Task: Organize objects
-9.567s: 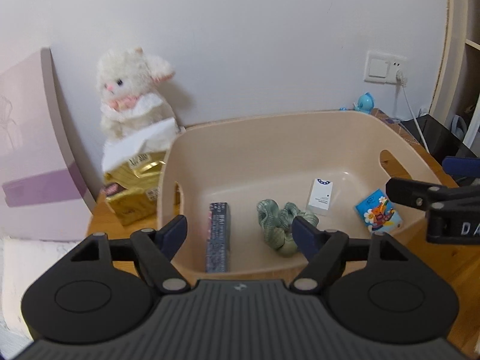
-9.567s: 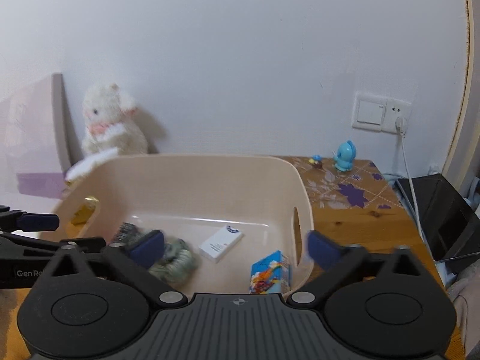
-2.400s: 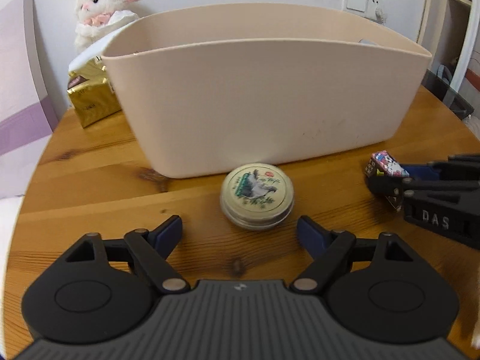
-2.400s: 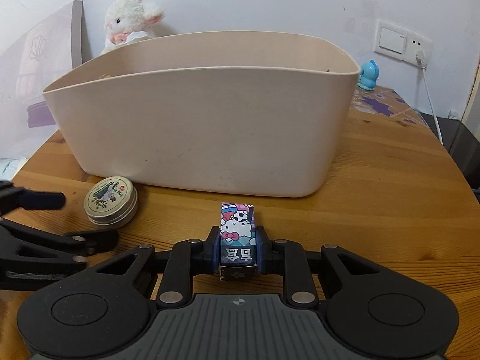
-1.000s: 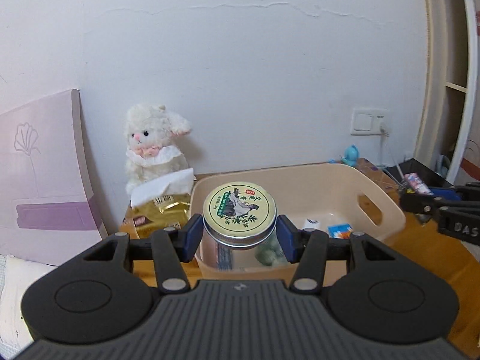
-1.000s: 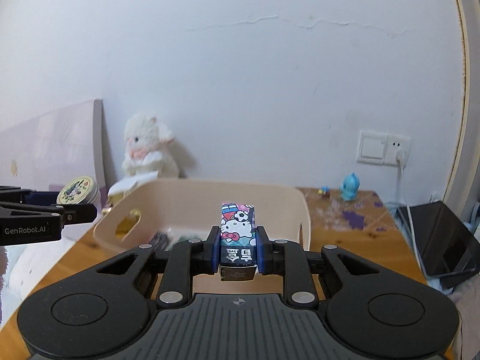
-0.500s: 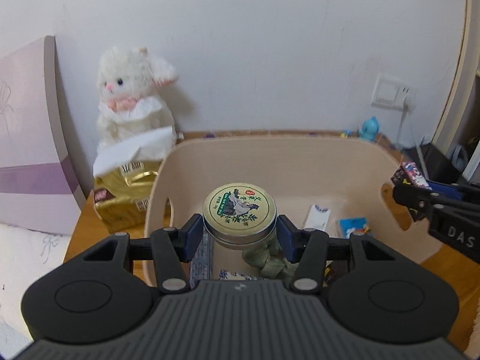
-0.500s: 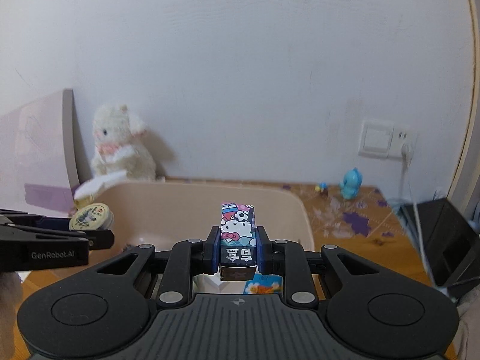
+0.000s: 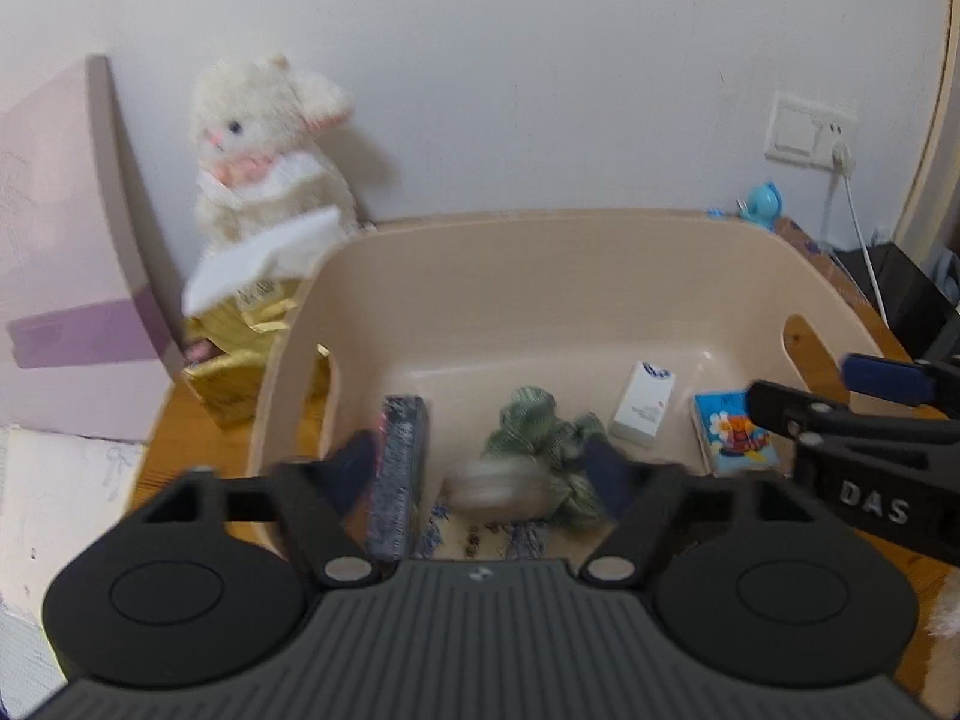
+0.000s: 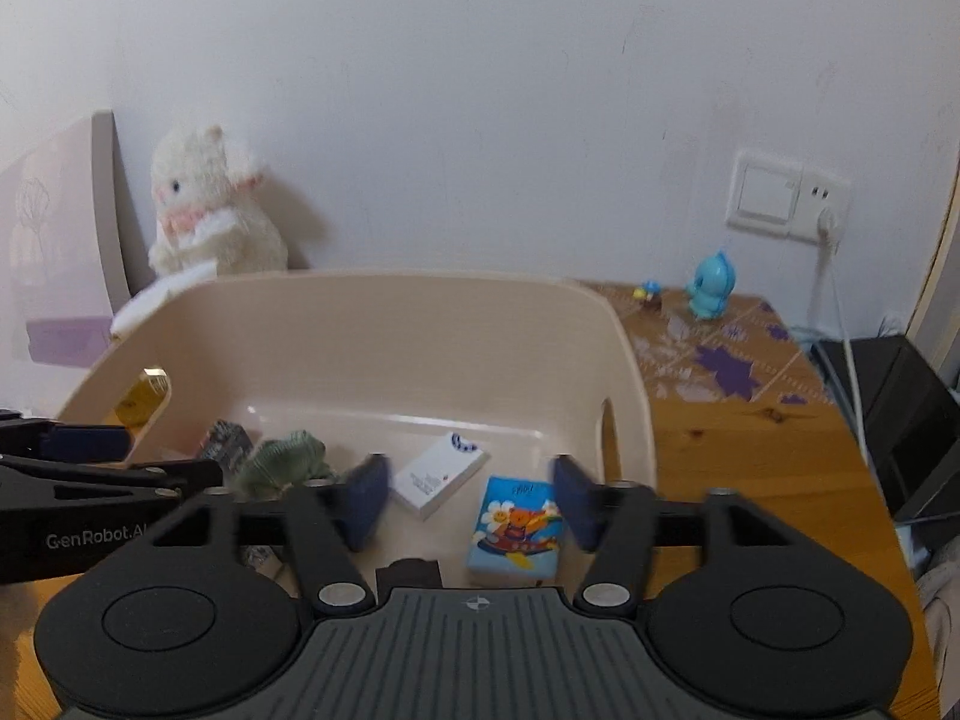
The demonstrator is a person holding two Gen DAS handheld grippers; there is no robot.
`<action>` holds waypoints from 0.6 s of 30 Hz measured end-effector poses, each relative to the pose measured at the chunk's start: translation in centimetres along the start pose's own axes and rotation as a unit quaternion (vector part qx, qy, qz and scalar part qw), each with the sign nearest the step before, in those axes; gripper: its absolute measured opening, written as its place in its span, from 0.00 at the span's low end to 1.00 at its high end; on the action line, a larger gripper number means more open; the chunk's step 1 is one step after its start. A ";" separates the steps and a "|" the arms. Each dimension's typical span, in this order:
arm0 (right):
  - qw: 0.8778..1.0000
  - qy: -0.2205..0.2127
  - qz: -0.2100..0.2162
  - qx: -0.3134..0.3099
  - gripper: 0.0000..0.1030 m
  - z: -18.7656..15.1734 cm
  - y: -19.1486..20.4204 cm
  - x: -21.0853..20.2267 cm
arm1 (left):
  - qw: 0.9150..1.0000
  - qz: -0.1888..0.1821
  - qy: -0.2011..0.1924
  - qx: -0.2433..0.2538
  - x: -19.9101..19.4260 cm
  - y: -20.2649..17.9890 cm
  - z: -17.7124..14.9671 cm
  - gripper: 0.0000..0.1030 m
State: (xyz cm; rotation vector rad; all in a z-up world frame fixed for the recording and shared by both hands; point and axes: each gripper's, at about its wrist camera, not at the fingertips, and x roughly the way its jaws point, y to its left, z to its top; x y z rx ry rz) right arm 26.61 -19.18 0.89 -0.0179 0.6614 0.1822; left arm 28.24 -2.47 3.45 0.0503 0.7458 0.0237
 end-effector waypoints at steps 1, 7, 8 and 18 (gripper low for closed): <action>1.000 -0.003 0.000 0.001 0.76 0.2 -0.1 -0.5 | 1.000 0.004 -0.007 0.000 -0.6 0.1 0.1 0.86; 1.000 -0.016 0.017 0.018 1.00 0.0 -1.0 -4.0 | 1.000 0.009 -0.019 -0.013 -4.0 0.7 0.0 0.86; 1.000 -0.017 0.017 0.015 1.00 -0.2 -1.0 -4.7 | 1.000 0.011 -0.022 -0.012 -4.5 0.8 -0.2 0.87; 0.999 -0.027 0.025 0.010 1.00 -3.5 -0.8 -9.6 | 0.999 0.015 -0.040 0.002 -10.3 0.7 -3.7 0.87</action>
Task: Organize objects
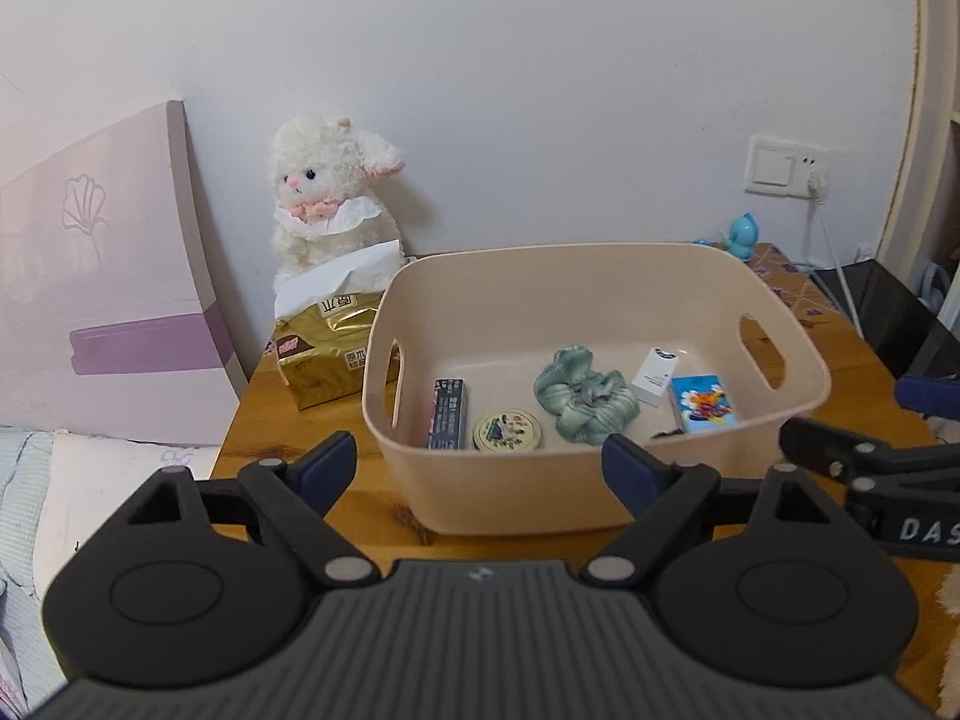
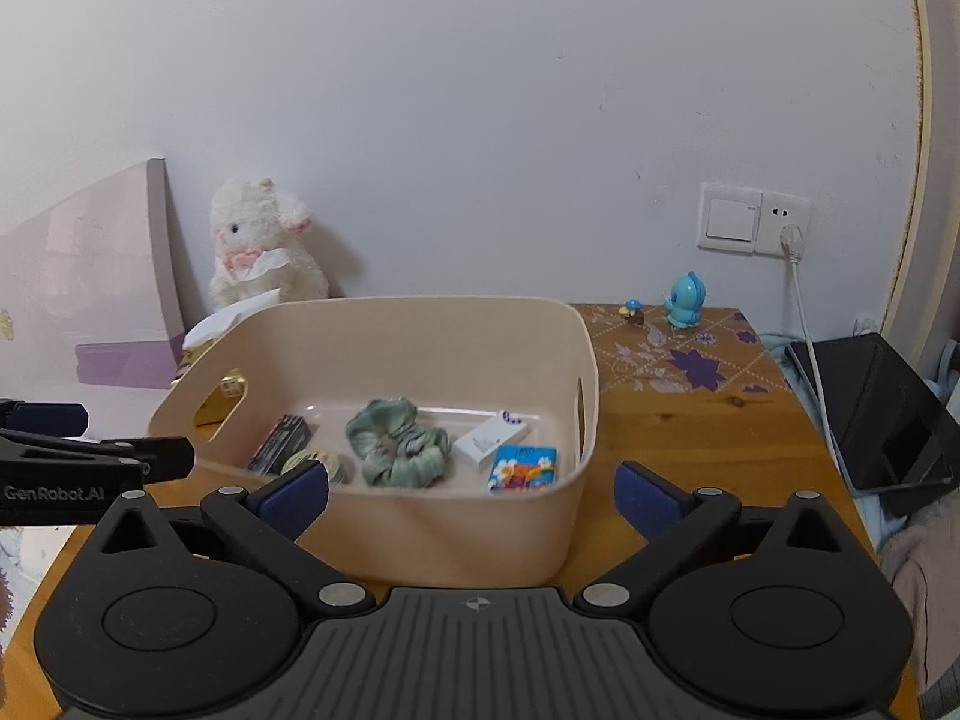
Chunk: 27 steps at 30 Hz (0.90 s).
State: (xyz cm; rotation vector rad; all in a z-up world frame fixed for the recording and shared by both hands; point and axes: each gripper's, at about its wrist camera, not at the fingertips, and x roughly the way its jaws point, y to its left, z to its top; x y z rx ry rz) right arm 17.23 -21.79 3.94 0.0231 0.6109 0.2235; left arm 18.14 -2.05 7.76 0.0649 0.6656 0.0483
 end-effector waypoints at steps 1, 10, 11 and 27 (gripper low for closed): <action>1.000 0.001 0.001 -0.004 1.00 -0.4 0.1 -0.4 | 1.000 0.000 -0.004 -0.001 -0.7 0.0 -0.4 0.87; 1.000 0.005 0.015 -0.012 1.00 -3.9 0.2 -4.4 | 1.000 0.001 -0.020 -0.018 -5.3 -0.1 -4.8 0.87; 1.000 0.005 0.016 -0.013 1.00 -4.2 0.4 -4.8 | 1.000 0.001 -0.021 -0.020 -5.6 0.1 -5.2 0.87; 0.999 0.011 0.041 -0.021 1.00 -9.2 0.9 -10.6 | 1.000 0.011 -0.018 -0.009 -8.9 -0.3 -11.1 0.87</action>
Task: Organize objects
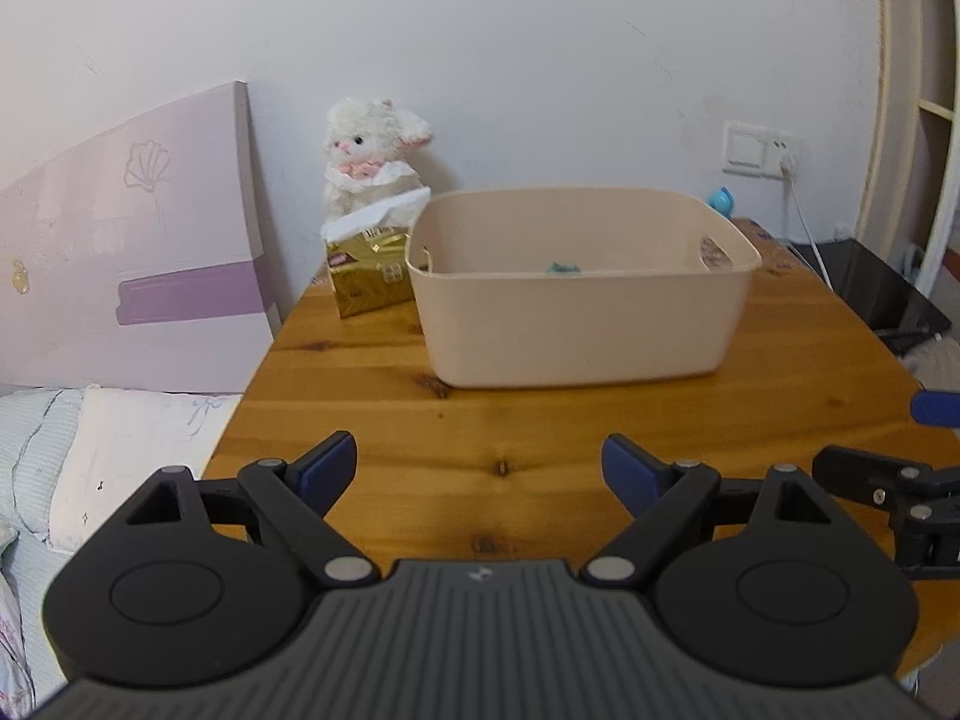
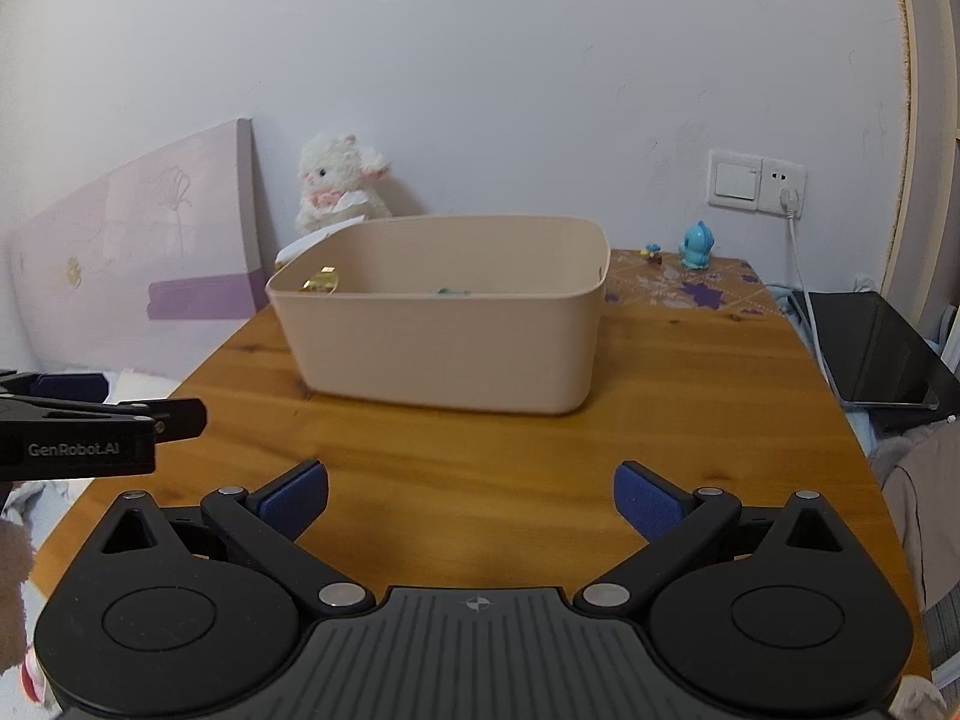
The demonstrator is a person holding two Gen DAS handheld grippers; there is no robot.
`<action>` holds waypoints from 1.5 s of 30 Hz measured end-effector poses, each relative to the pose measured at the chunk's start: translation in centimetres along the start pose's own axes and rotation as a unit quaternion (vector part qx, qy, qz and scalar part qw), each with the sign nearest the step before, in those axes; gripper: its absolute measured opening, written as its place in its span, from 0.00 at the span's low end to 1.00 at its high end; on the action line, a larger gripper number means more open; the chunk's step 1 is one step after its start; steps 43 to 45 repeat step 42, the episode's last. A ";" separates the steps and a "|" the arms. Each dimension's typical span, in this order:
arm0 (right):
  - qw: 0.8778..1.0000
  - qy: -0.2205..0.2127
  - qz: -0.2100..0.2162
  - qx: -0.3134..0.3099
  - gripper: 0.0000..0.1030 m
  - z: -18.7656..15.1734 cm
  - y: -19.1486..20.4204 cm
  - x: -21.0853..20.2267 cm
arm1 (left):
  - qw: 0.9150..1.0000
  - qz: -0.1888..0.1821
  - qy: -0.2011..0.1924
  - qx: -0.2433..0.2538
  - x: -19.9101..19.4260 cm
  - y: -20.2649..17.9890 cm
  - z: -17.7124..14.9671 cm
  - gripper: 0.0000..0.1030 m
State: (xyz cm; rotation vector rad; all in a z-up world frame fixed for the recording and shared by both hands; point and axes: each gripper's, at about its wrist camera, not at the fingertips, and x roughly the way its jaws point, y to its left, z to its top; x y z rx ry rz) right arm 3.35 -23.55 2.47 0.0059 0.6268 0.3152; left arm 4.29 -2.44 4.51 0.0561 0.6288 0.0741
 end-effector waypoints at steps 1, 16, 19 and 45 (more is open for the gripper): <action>1.000 0.000 0.002 0.001 1.00 -0.2 0.0 -0.3 | 1.000 -0.003 0.002 -0.001 -0.2 0.0 -0.3 0.87; 1.000 -0.007 0.008 -0.009 1.00 -1.1 1.1 -3.1 | 0.999 -0.032 -0.017 -0.007 -4.1 -1.4 -2.3 0.87; 1.000 -0.007 0.012 -0.007 1.00 -1.1 1.1 -3.4 | 0.999 -0.025 -0.026 0.001 -4.9 -1.5 -2.3 0.87; 1.000 0.010 0.007 -0.006 1.00 -1.3 1.0 -3.1 | 0.999 -0.005 -0.028 -0.018 -5.6 -0.4 -2.8 0.87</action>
